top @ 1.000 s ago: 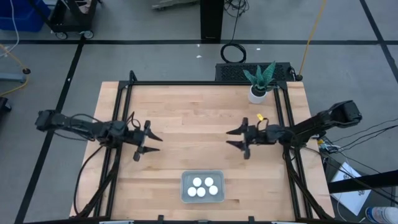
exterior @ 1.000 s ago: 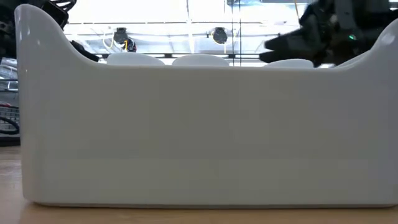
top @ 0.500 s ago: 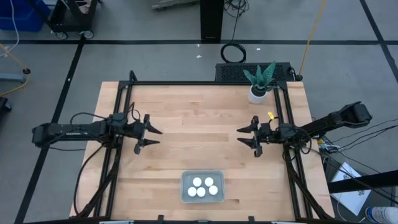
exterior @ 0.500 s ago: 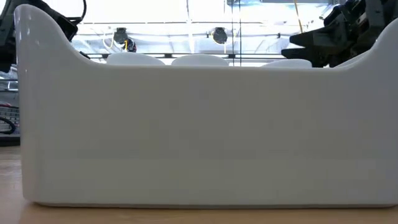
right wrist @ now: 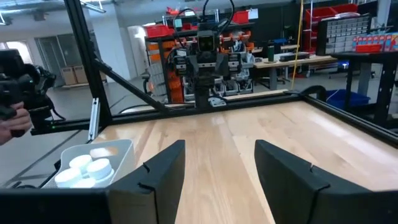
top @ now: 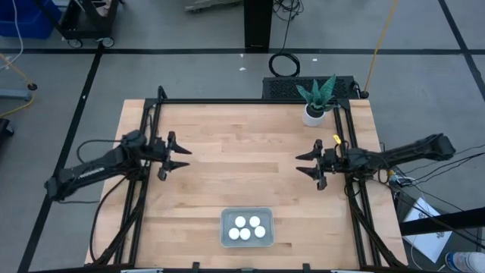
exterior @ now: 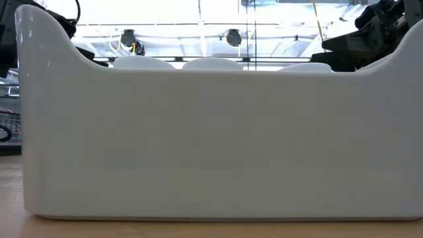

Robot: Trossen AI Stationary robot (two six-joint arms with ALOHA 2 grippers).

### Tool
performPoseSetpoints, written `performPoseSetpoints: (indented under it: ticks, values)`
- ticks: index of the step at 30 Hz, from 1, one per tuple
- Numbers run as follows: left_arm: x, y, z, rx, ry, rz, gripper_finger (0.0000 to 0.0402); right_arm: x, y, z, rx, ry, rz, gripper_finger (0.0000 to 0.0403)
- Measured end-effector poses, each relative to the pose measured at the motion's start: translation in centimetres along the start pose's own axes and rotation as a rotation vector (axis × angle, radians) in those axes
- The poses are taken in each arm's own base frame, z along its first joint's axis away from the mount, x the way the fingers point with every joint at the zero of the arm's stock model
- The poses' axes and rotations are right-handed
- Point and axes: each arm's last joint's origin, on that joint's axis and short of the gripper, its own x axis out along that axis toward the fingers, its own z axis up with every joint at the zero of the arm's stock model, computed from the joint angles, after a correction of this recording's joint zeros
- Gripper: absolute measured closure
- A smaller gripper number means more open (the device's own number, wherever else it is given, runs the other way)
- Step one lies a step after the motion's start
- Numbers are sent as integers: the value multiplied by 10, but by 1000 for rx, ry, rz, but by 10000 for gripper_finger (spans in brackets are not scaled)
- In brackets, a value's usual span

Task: Pick and place pill bottles into a basket
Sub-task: Return to Home Position

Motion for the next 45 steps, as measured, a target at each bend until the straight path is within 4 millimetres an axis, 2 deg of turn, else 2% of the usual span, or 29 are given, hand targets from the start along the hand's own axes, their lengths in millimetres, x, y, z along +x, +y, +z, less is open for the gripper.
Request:
performPoseSetpoints:
  ticks: [10,19,33,38,45]
  values:
    - [-16,1,-3,14,-12,23,190,-20,-6,6,-26,-41,-105,215]
    - [-22,5,-5,5,-2,63,190,-35,-11,-1,-32,25,-156,215]
    - [-23,8,-6,-21,1,121,190,-35,-12,0,-100,32,-191,215]
    - [-23,11,-6,-89,-3,198,190,-34,-11,2,-37,-5,-187,215]
    - [-24,15,-6,-81,1,342,190,-34,-11,4,-35,-22,-186,215]
